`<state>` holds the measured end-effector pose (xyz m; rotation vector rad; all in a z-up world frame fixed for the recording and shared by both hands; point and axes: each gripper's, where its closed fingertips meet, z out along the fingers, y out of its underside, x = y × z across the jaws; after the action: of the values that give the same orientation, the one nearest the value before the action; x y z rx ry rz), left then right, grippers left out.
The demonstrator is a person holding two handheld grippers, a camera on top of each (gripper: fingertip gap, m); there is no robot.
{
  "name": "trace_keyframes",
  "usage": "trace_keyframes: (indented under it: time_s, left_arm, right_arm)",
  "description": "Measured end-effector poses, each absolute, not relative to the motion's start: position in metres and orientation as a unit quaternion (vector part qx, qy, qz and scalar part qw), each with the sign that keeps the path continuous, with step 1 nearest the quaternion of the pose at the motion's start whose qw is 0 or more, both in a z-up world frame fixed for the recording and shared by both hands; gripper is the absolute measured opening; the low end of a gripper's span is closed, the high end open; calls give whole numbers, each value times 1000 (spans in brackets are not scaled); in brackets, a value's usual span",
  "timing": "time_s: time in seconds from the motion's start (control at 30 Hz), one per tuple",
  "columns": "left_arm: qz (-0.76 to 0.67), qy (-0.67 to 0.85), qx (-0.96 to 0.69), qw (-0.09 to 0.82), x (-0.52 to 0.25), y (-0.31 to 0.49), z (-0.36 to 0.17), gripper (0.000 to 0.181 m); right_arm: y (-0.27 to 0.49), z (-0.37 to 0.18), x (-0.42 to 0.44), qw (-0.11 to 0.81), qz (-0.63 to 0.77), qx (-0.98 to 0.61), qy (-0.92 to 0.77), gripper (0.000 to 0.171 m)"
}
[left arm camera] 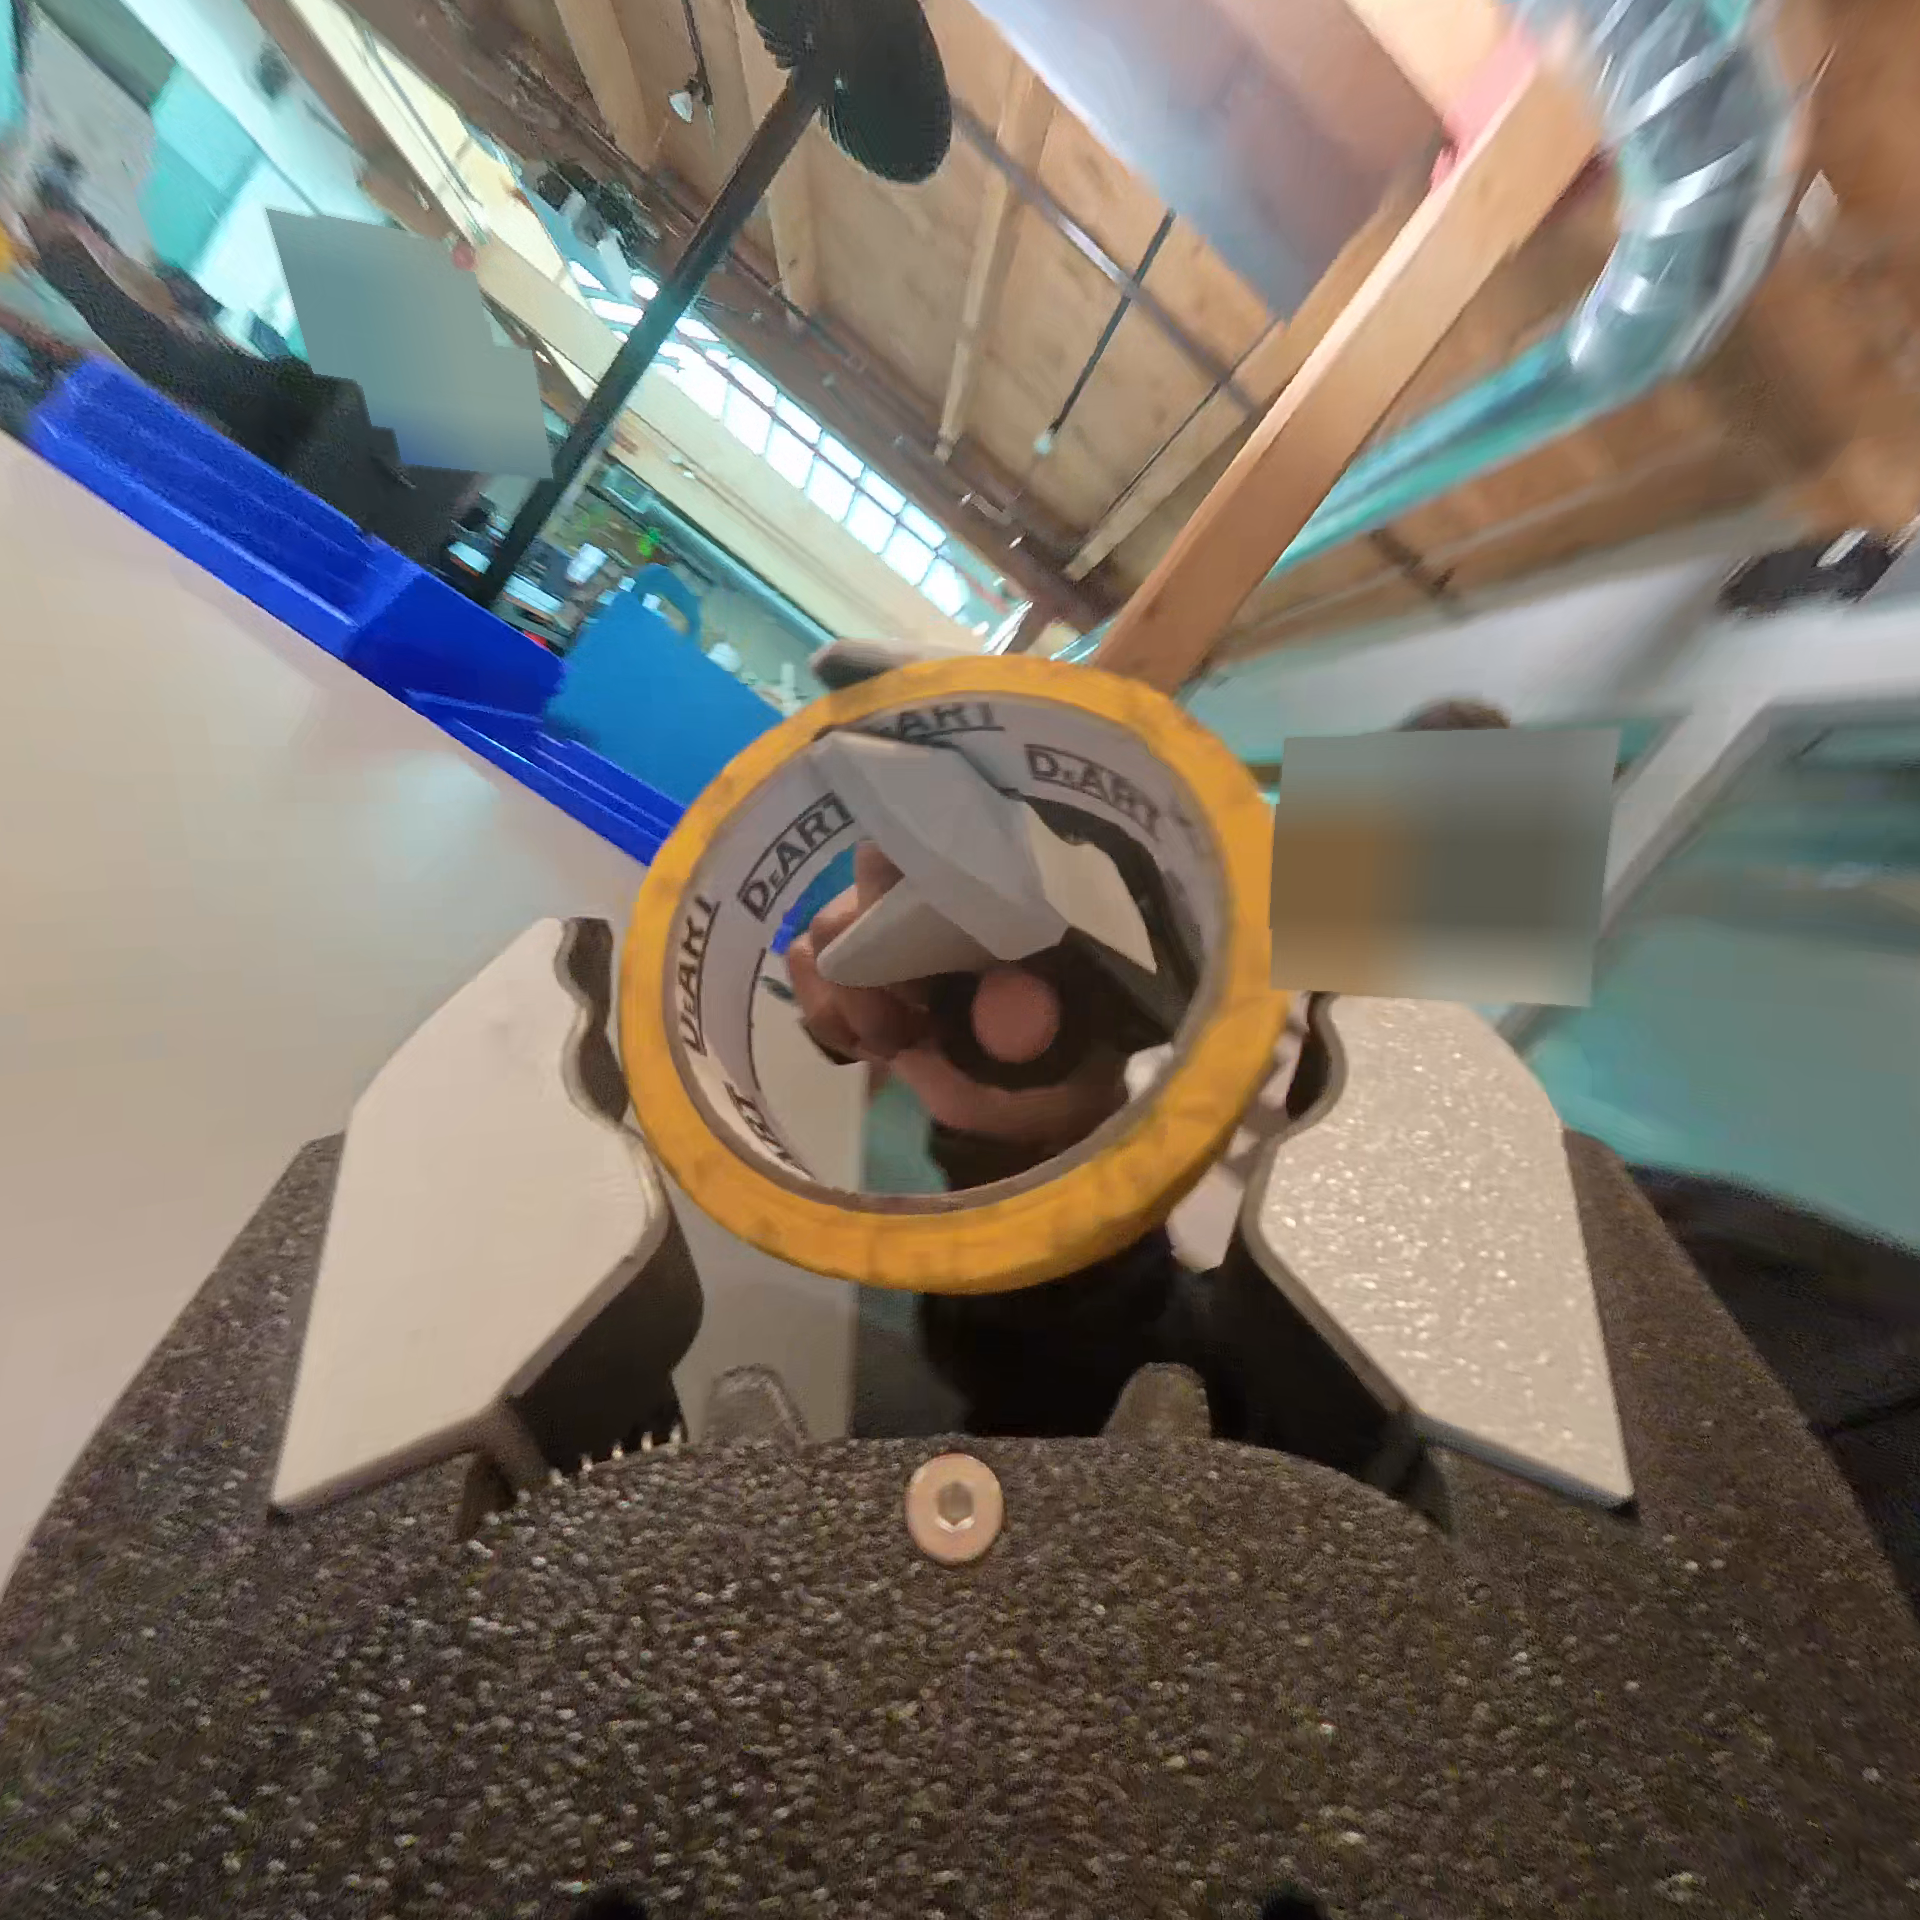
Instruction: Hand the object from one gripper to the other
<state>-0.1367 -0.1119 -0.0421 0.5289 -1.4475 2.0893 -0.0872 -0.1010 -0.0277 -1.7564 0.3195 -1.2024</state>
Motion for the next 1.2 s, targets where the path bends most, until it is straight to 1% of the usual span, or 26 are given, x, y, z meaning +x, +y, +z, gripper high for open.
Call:
trace_keyframes:
  time_s: [0.03,0.1,0.17,0.23,0.3,0.37,0.43,0.47,0.63,0.73,0.83,0.9,0.97,1.1,1.2]
  left_arm:
    - [779,-561,174,219,-137,-109,-41,121]
    - [769,-613,130,126,-138,-103,-43,116]
    - [747,-657,74,70,-145,-97,-47,99]
    - [726,-686,28,42,-155,-94,-52,85]
    - [712,-701,-3,38,-165,-93,-55,69]
    - [704,-708,-24,62,-176,-94,-59,53]
    - [700,-708,-37,80,-183,-94,-61,30]
    - [701,-708,-35,81,-182,-94,-62,21]
    - [744,-656,-4,127,-176,-90,-43,19]
    - [796,-578,54,173,-159,-76,-19,18]
    - [837,-476,116,243,-137,-54,0,16]
    - [847,-413,151,298,-123,-41,5,14]
    - [848,-373,169,335,-115,-35,6,13]
    - [850,-358,180,342,-115,-38,5,13]
    - [851,-334,176,366,-122,-42,8,12]
  right_arm:
    - [-103,-29,-88,479,-476,-725,133,11]
    - [-109,-32,-88,484,-455,-734,138,11]
    - [-114,-32,-86,496,-436,-736,149,11]
    - [-116,-34,-86,502,-422,-740,150,11]
    - [-115,-39,-87,492,-417,-751,142,11]
    - [-111,-46,-88,486,-406,-763,131,11]
    - [-106,-51,-90,493,-385,-770,124,11]
    - [-103,-52,-92,503,-373,-770,121,11]
    - [-100,-44,-90,562,-355,-735,135,12]
    - [-106,-27,-90,594,-387,-694,126,29]
    - [-107,-17,-102,598,-452,-660,45,36]
    - [-104,-21,-108,583,-488,-650,-5,41]
    - [-101,-33,-105,552,-509,-660,-28,46]
    - [-92,-54,-89,480,-551,-682,-30,57]
    - [-85,-57,-81,440,-601,-667,-29,62]
